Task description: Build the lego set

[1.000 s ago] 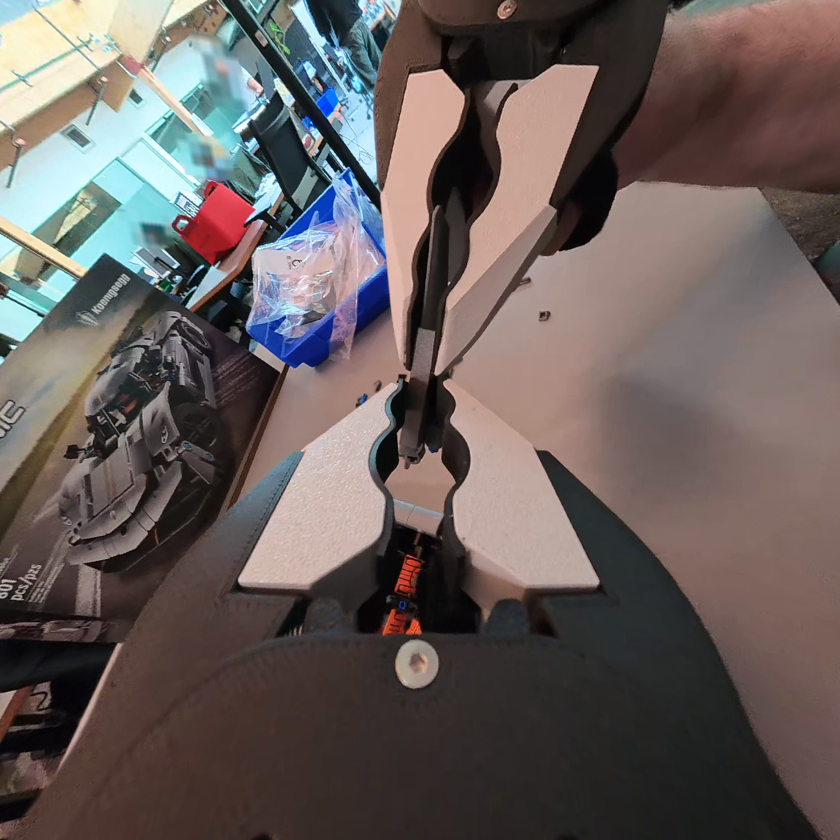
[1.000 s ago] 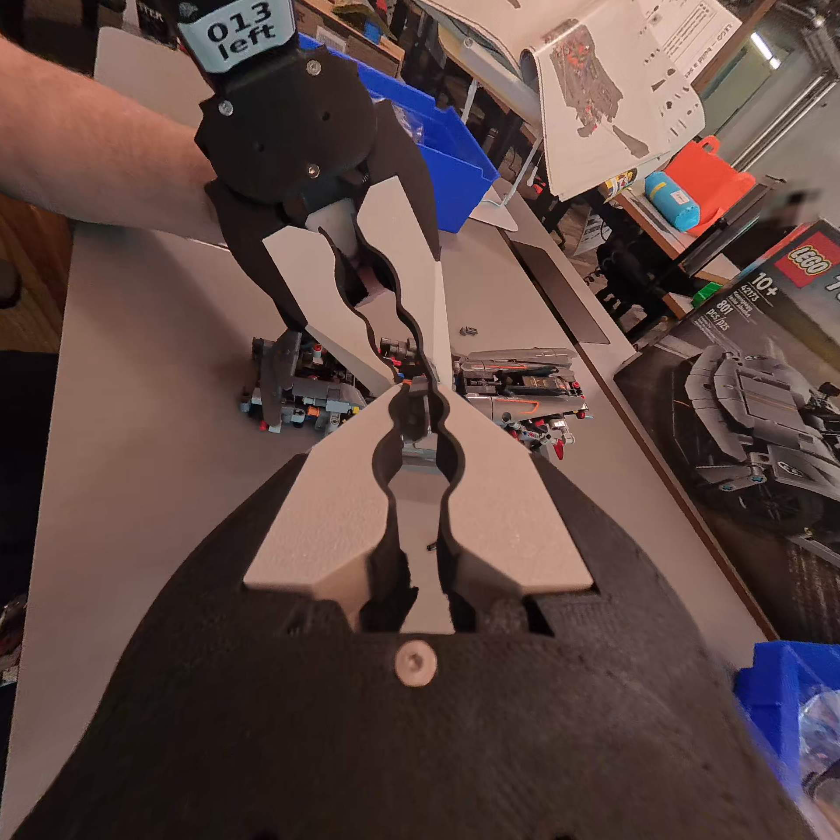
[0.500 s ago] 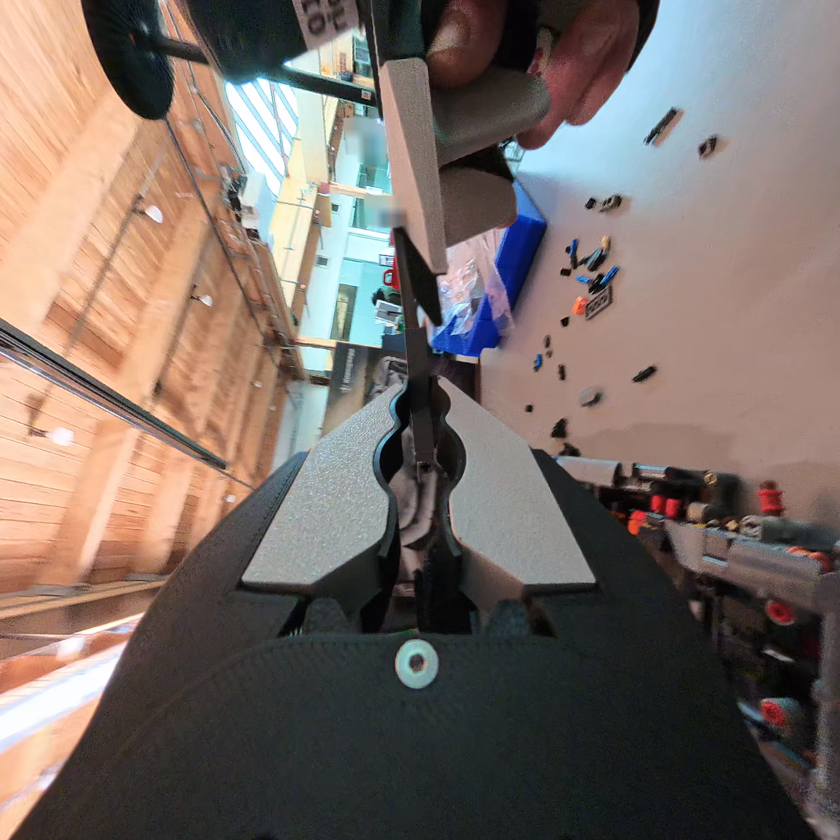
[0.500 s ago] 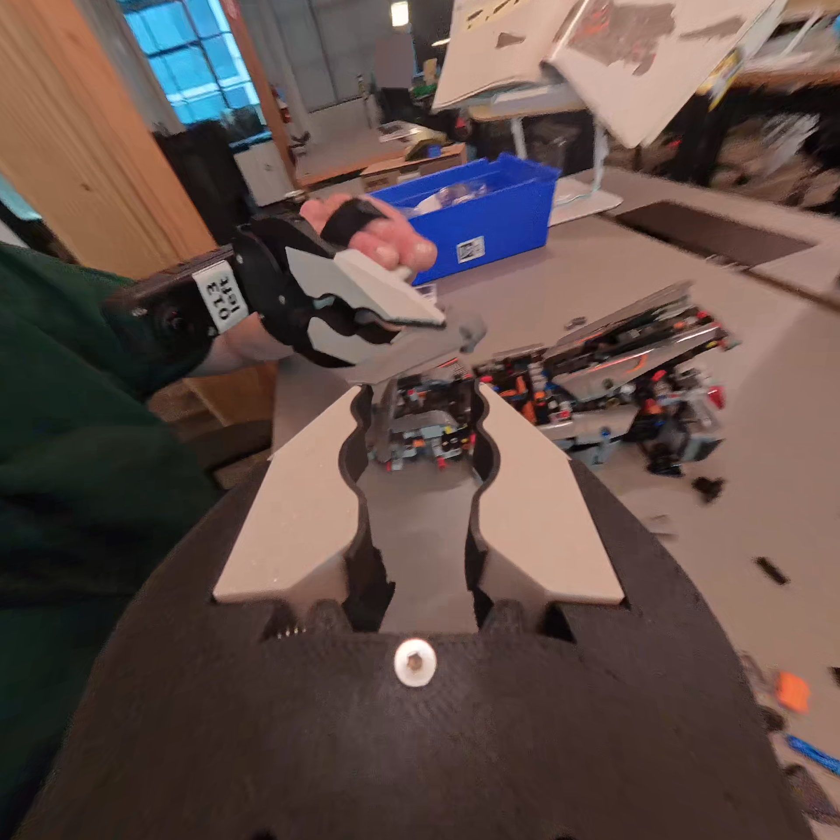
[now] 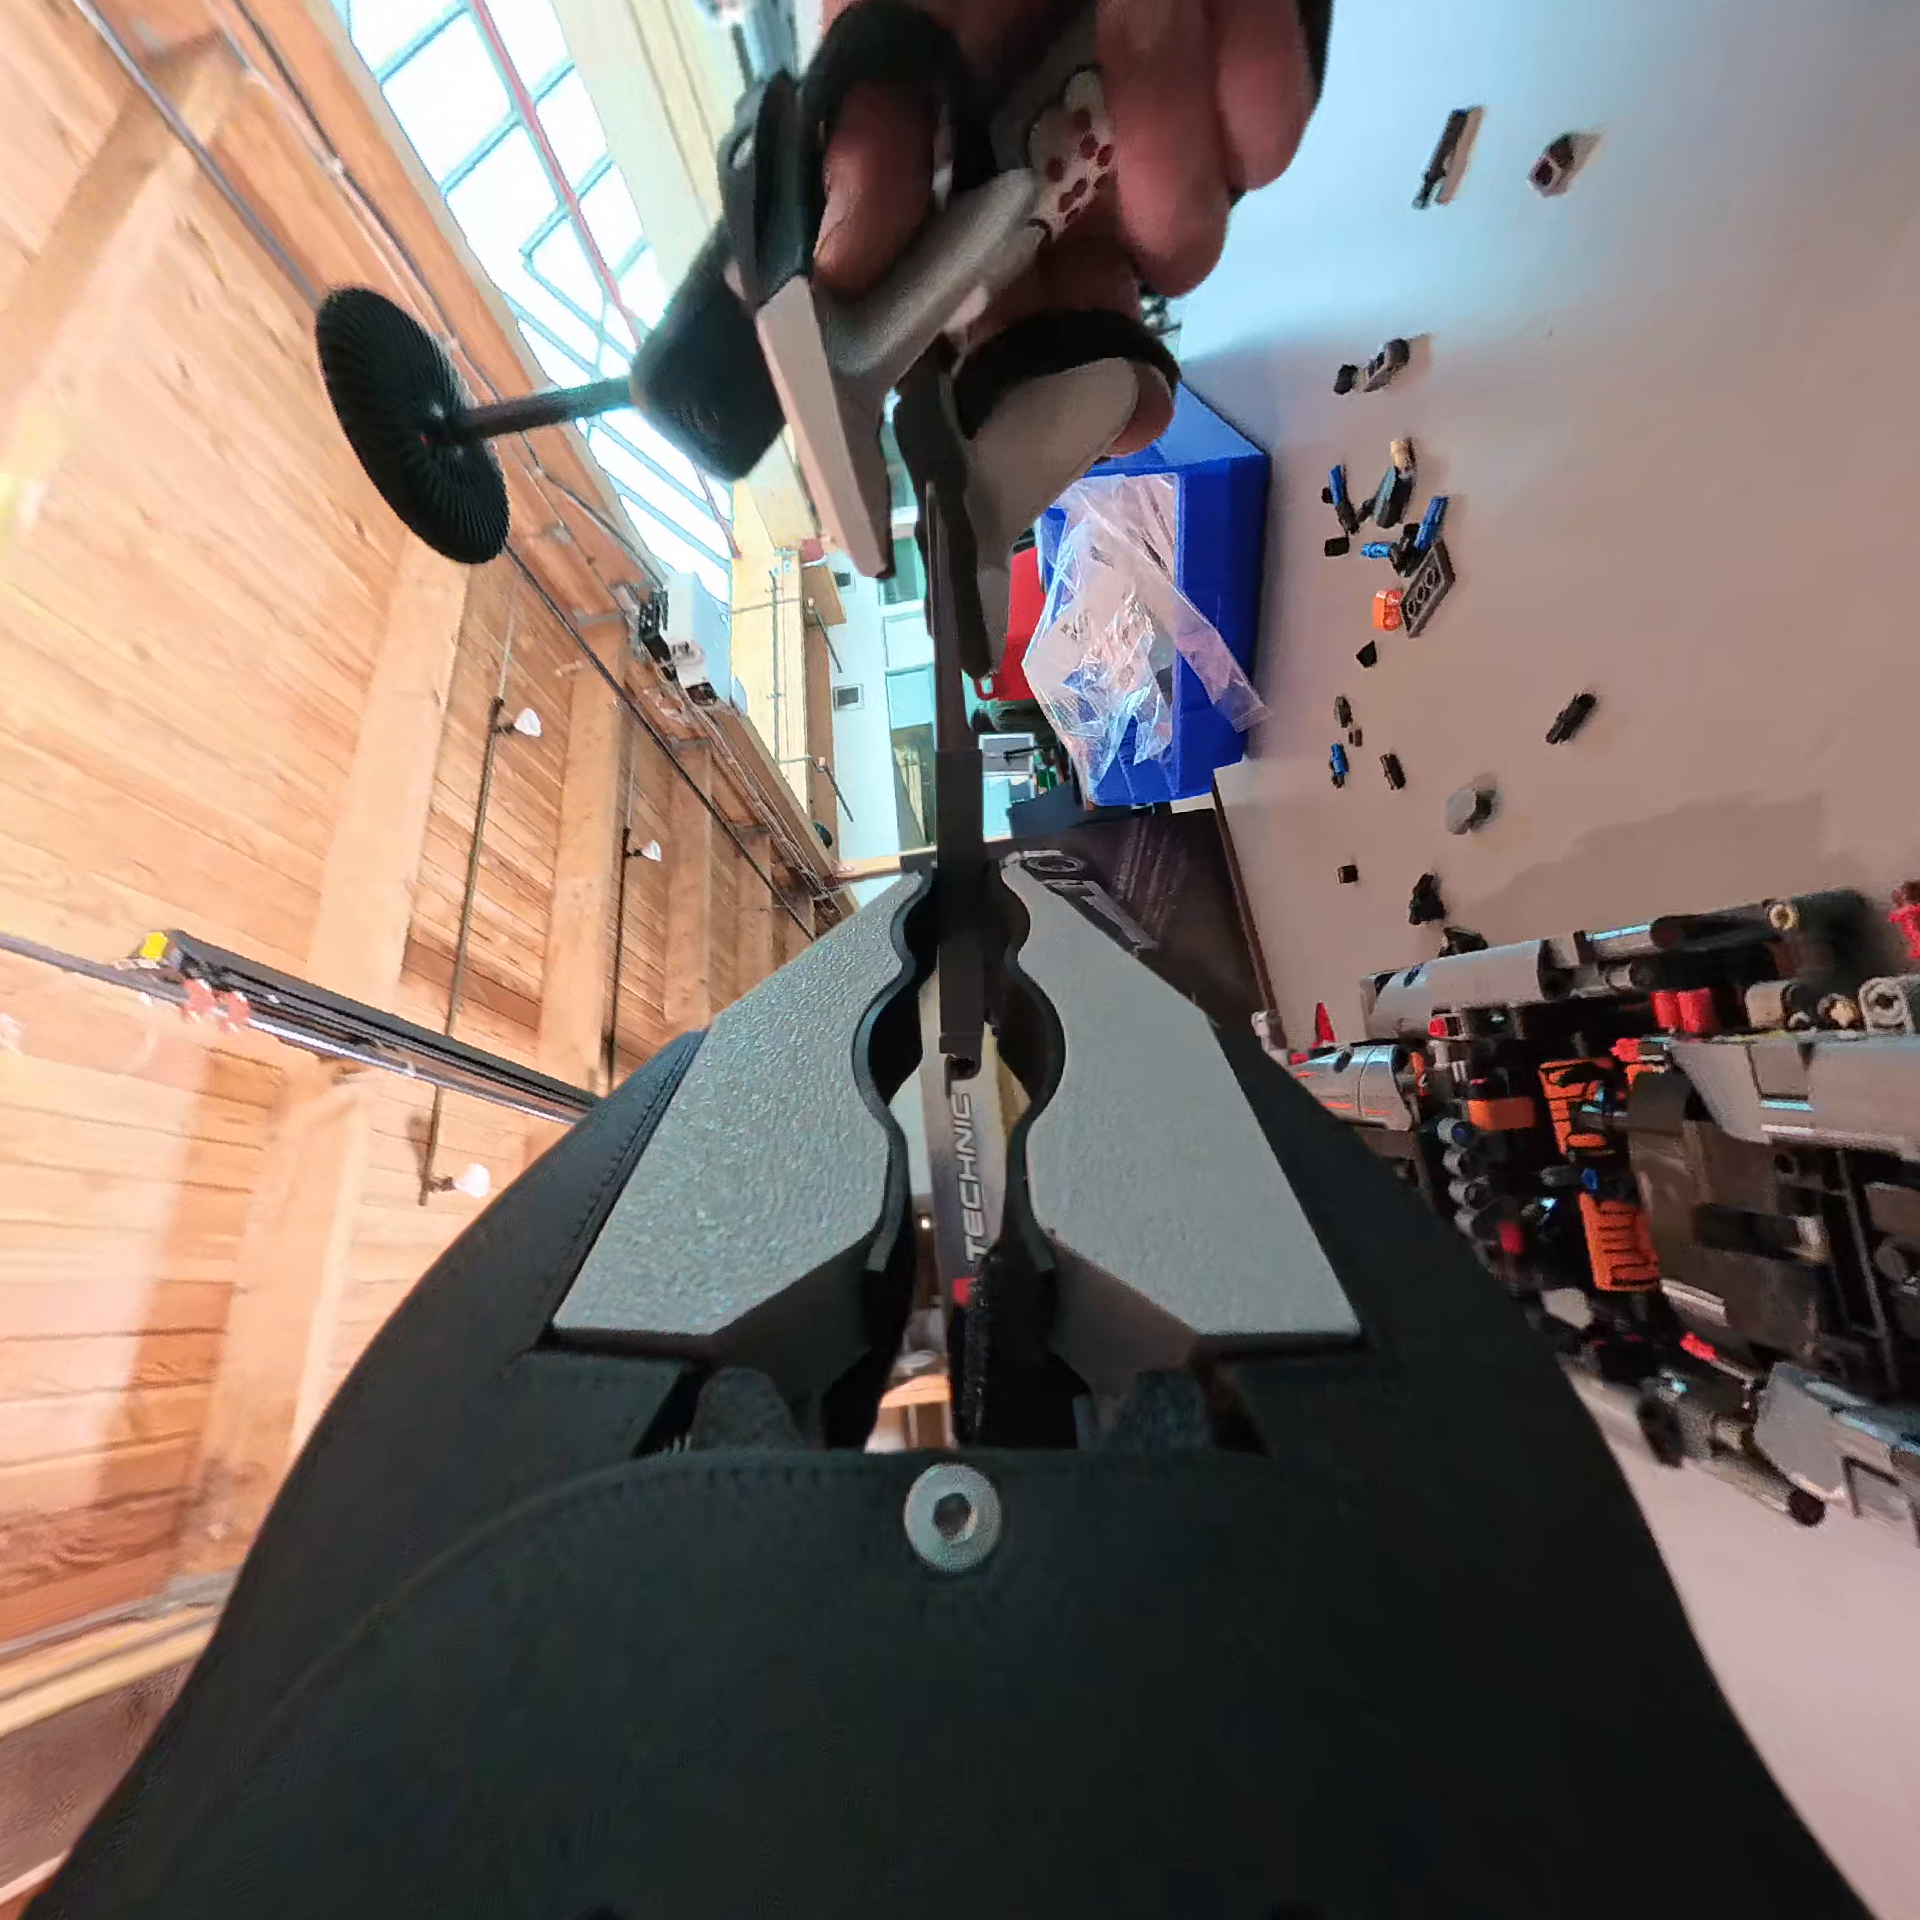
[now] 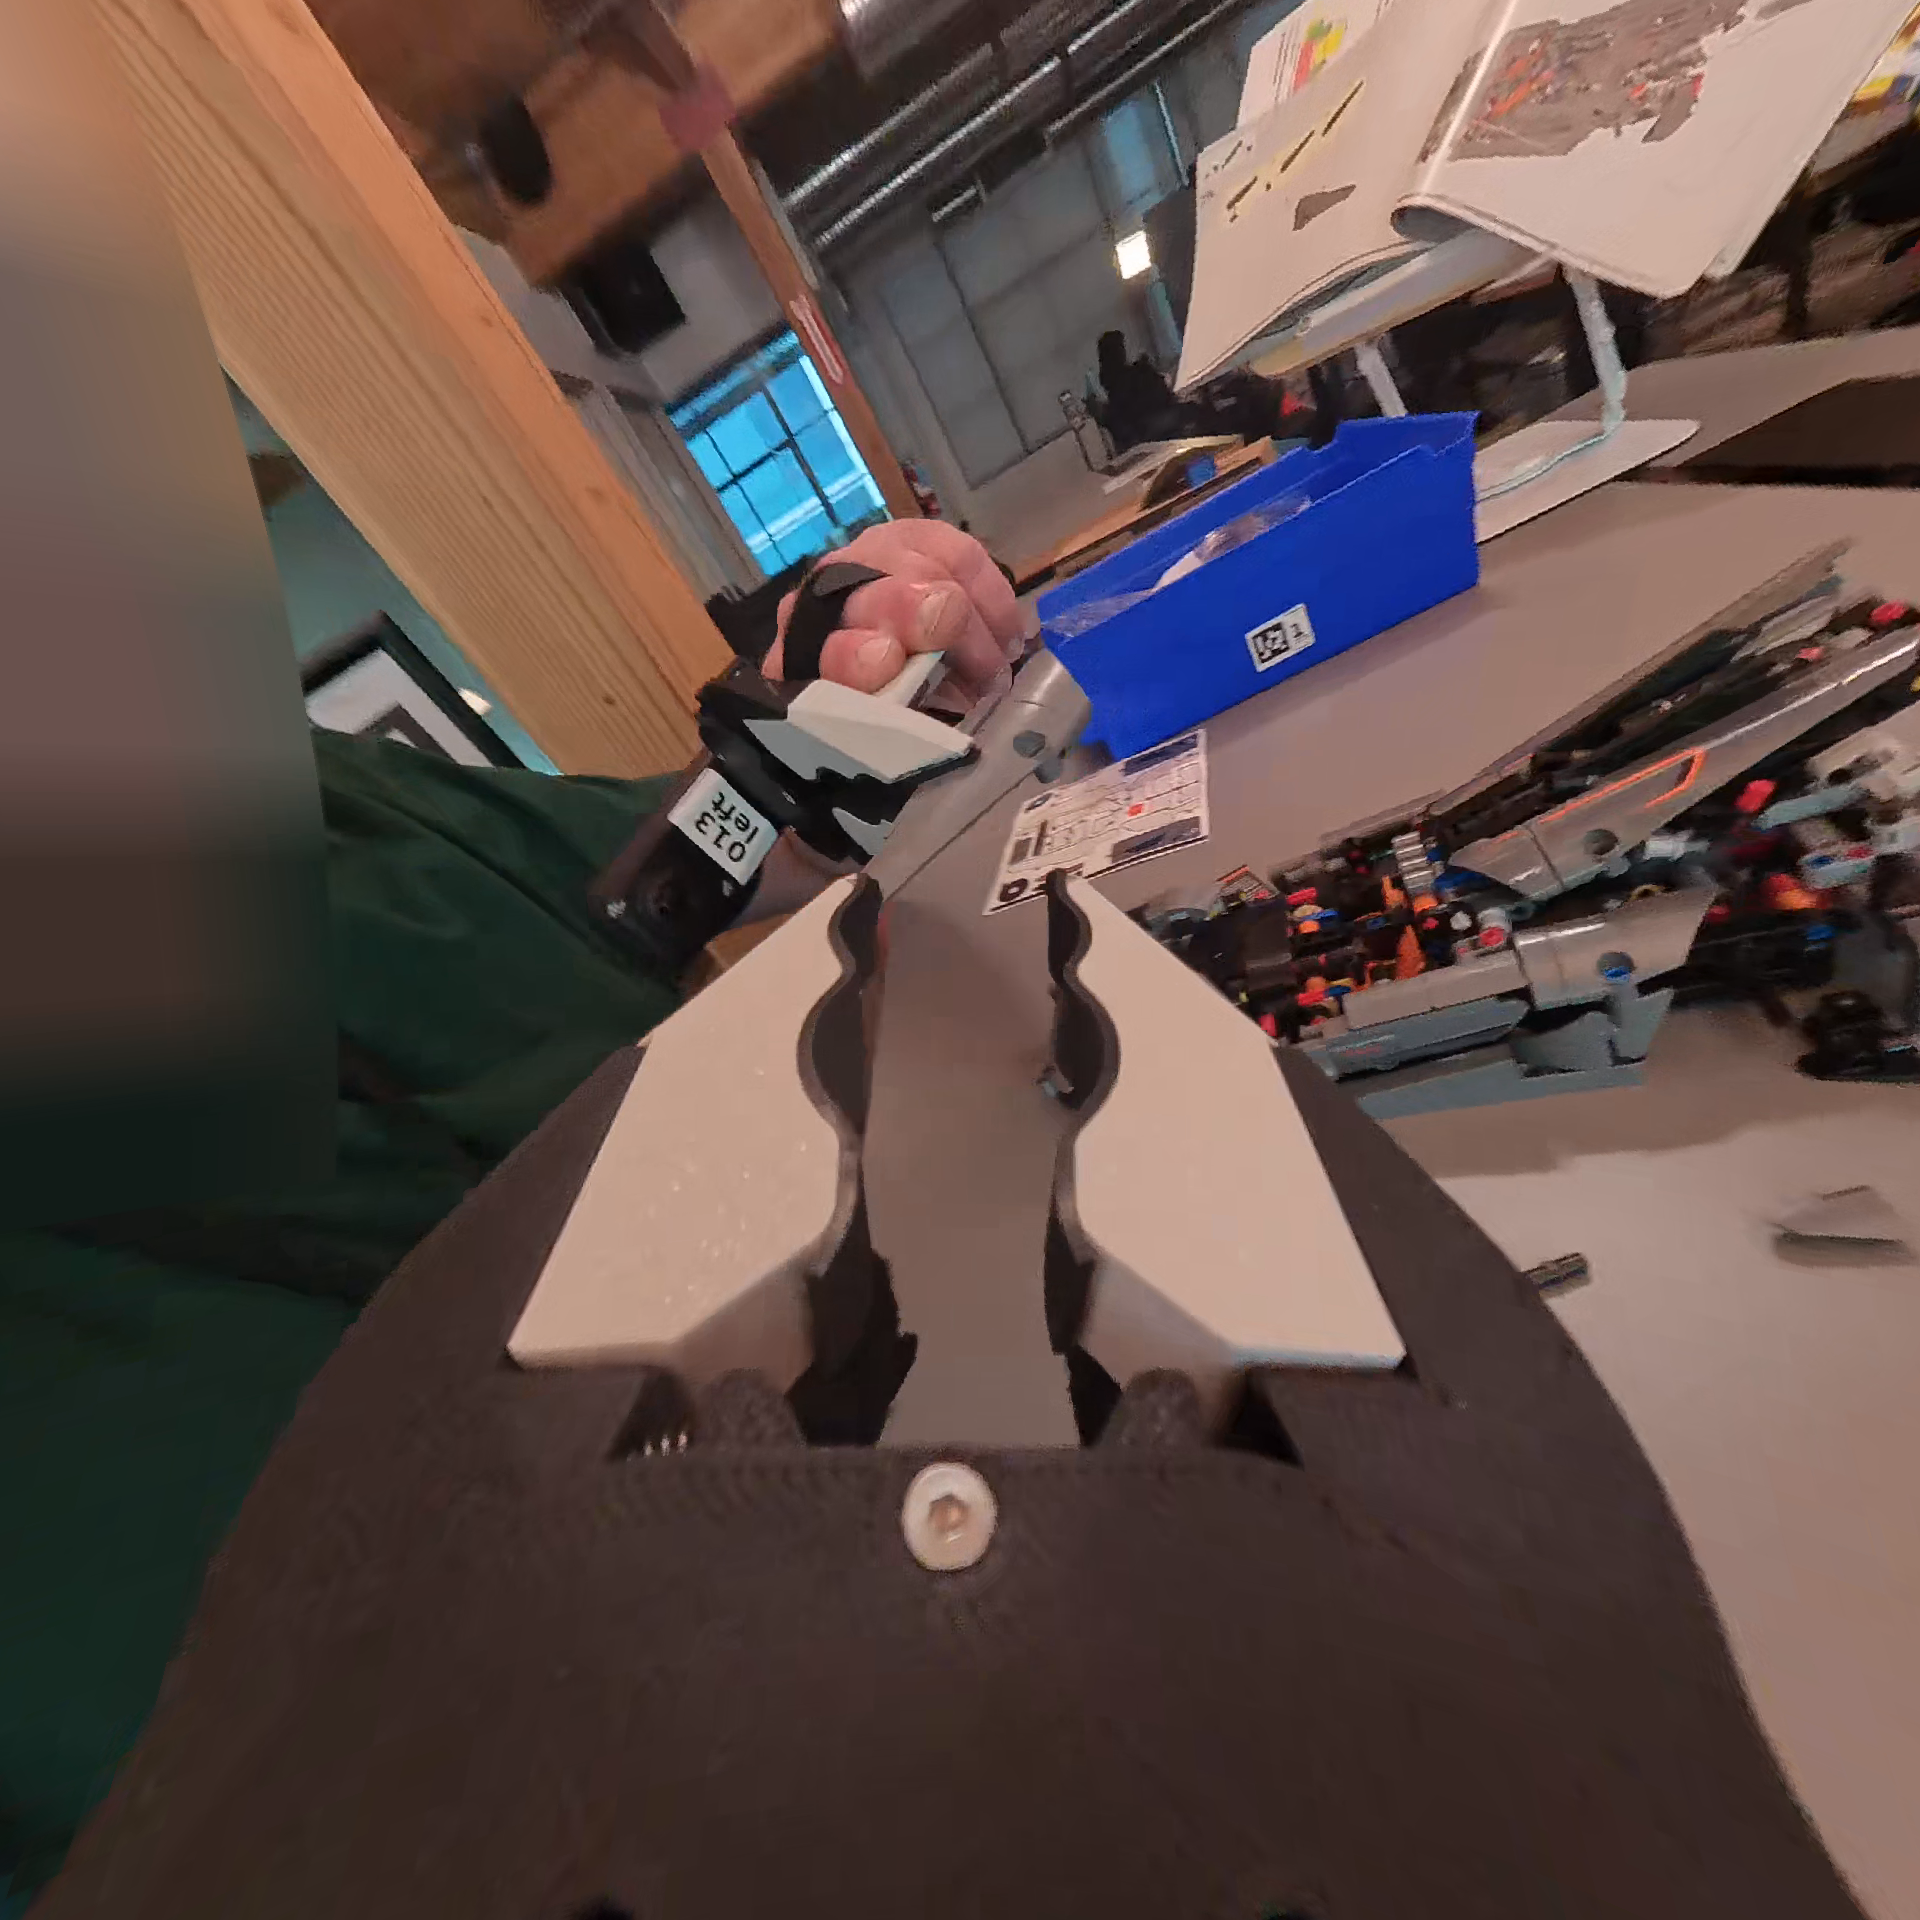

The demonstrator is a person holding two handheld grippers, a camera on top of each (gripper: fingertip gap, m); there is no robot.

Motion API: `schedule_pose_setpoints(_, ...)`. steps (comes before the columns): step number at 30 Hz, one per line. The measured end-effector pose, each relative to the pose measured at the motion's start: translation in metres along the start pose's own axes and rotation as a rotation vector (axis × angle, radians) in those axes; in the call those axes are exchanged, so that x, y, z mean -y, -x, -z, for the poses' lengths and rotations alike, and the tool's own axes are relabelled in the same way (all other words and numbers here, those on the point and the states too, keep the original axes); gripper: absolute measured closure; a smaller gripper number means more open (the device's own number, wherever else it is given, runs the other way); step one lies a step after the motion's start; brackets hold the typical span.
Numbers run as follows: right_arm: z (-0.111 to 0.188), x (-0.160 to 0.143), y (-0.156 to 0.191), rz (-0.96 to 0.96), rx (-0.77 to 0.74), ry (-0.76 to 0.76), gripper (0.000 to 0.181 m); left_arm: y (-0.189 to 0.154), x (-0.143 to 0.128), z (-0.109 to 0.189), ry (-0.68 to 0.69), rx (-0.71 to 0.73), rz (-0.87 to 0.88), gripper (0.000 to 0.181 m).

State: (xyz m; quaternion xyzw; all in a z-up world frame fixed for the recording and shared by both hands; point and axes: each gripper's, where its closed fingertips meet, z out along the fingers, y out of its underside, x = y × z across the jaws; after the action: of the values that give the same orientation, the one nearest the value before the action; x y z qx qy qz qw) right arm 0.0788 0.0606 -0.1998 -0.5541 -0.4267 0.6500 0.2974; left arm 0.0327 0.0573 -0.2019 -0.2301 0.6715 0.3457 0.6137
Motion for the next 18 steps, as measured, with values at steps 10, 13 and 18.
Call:
schedule_pose_setpoints(10, -0.039, -0.036, 0.013, -0.125, 0.104, 0.167, 0.151, -0.006, 0.017, -0.001, -0.039, -0.027, -0.208, 0.176)
schedule_pose_setpoints(13, -0.044, -0.038, 0.019, -0.123, 0.141, 0.159, 0.165, -0.006, 0.015, -0.002, -0.036, -0.021, -0.218, 0.176)
schedule_pose_setpoints(18, -0.045, -0.036, 0.018, -0.105, 0.154, 0.105, 0.173, -0.003, 0.013, -0.002, -0.029, 0.011, -0.212, 0.173)
